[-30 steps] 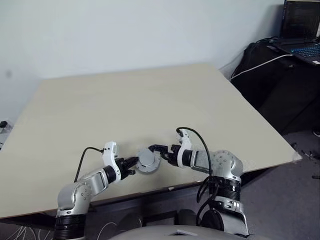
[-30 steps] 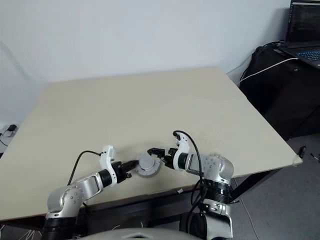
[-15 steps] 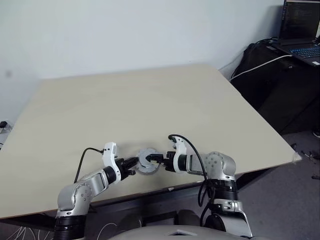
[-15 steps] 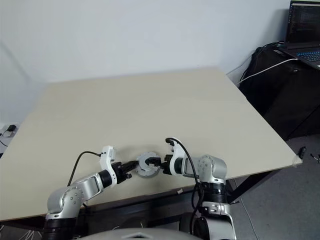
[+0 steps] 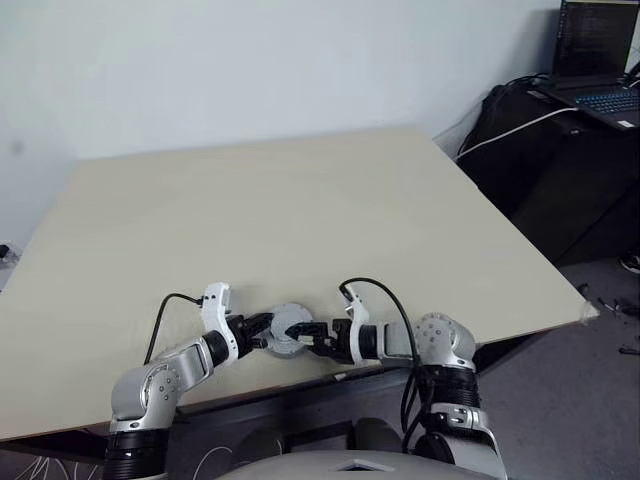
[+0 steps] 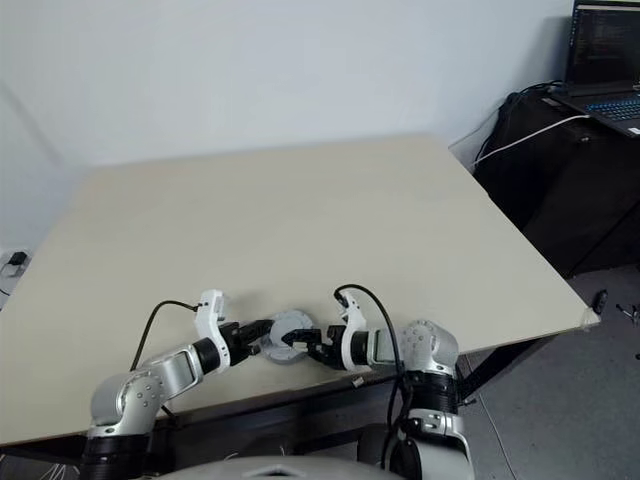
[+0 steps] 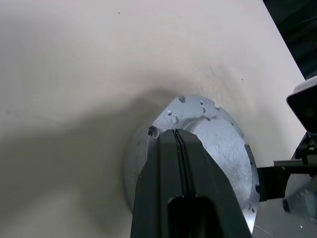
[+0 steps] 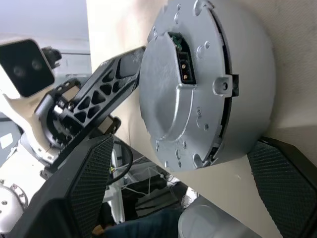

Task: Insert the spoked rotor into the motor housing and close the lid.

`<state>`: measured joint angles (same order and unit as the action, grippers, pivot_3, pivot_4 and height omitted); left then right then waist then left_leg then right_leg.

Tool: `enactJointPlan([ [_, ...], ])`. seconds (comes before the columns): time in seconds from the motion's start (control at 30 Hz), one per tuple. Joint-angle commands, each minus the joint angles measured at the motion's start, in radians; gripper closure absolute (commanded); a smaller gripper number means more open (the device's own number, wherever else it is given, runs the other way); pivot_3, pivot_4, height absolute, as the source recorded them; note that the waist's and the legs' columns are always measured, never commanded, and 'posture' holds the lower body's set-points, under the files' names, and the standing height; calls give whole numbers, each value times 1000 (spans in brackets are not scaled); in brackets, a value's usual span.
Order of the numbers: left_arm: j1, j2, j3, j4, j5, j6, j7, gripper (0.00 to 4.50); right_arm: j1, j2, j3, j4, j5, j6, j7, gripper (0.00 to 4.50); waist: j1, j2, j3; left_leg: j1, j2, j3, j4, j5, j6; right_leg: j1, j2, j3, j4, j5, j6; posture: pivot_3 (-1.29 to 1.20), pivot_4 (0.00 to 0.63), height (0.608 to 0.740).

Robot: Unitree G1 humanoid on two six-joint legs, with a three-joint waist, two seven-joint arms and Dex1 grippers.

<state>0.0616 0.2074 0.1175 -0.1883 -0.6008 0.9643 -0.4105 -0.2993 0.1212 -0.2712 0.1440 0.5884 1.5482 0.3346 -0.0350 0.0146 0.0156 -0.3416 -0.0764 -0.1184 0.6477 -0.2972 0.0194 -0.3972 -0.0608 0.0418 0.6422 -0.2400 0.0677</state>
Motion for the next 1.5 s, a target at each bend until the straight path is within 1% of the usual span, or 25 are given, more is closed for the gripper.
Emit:
enactJointPlan([
  [0.03,17,-10,-51,-8,-13,22,-14,4500,-19,133,-50,-21,-4,-100,-89,9,1,1,1,0,0,0,0,0,-3,0,0,0,0,0,3,0,0,740],
  [0.1,15,-10,-51,-6,-12,21,-14,4500,-29,156,-86,-37,31,-82,-103,9,6,3,5,0,-1,0,1,3,-3,1,0,0,0,1,6,0,0,740],
  [0.2,13,-11,-52,-4,-11,20,-16,4500,-47,185,-137,-56,95,-51,-105,9,17,4,7,-1,-3,0,1,6,-2,3,0,-1,-1,1,6,0,0,740],
  [0.3,9,-13,-53,-1,-9,19,-17,4500,-46,183,-118,-69,124,-20,-103,9,16,5,8,-2,-4,0,1,5,0,1,0,-1,-2,3,9,0,0,740],
  [0.47,-2,-17,-56,6,-6,15,-17,4500,-46,158,-41,-45,67,18,-158,9,18,5,8,-4,-4,-1,-1,5,0,-1,0,0,-1,5,1,0,0,740],
  [0.6,0,-17,-53,8,-6,11,-18,4500,-49,146,-16,-62,120,36,-92,9,15,4,9,-4,-4,-1,-1,5,0,-2,0,-1,-1,4,2,0,0,740],
  [0.67,2,-18,-52,9,-5,9,-19,4500,-52,147,-12,-58,115,26,-89,9,12,5,9,-4,-3,-1,-1,5,0,-2,0,-1,-1,2,4,0,0,740],
  [0.77,3,-21,-54,11,-3,6,-18,4500,-61,197,-77,-26,70,-70,-169,9,12,5,10,-4,-3,-1,-1,5,0,-2,0,-1,-1,2,5,0,0,740],
  [0.93,4,-23,-54,11,-4,3,-18,4500,-65,232,-161,-29,142,-134,-227,9,18,5,10,-4,-4,-1,-1,5,0,-1,0,-1,-1,2,4,0,0,740],
  [0.97,3,-24,-55,12,-4,2,-18,4500,-66,224,-159,-23,151,-126,-235,9,19,5,10,-4,-4,-1,-1,5,0,-1,0,-1,-1,2,4,0,0,740],
  [1.07,1,-23,-57,16,-3,1,-19,4500,-54,185,-92,-21,174,-29,-213,9,19,5,10,-4,-4,-1,-1,5,0,-1,0,-1,-2,3,4,0,0,740],
  [1.2,-4,-23,-58,20,-1,-2,-21,4500,-44,165,-43,-67,241,37,-120,9,12,5,10,-4,-3,-1,-1,6,2,-2,0,-1,-1,3,3,0,0,740],
  [1.3,-7,-24,-58,23,1,-6,-25,4500,-49,174,-53,-63,215,38,-134,9,10,5,11,-4,-2,-1,-1,6,2,-2,0,-1,-1,2,3,0,0,740],
  [1.5,-4,-26,-58,22,0,-9,-25,4500,-50,187,-67,-48,177,-20,-172,9,9,5,11,-4,-2,-1,-1,6,2,-2,0,-1,-1,2,4,0,0,740],
])
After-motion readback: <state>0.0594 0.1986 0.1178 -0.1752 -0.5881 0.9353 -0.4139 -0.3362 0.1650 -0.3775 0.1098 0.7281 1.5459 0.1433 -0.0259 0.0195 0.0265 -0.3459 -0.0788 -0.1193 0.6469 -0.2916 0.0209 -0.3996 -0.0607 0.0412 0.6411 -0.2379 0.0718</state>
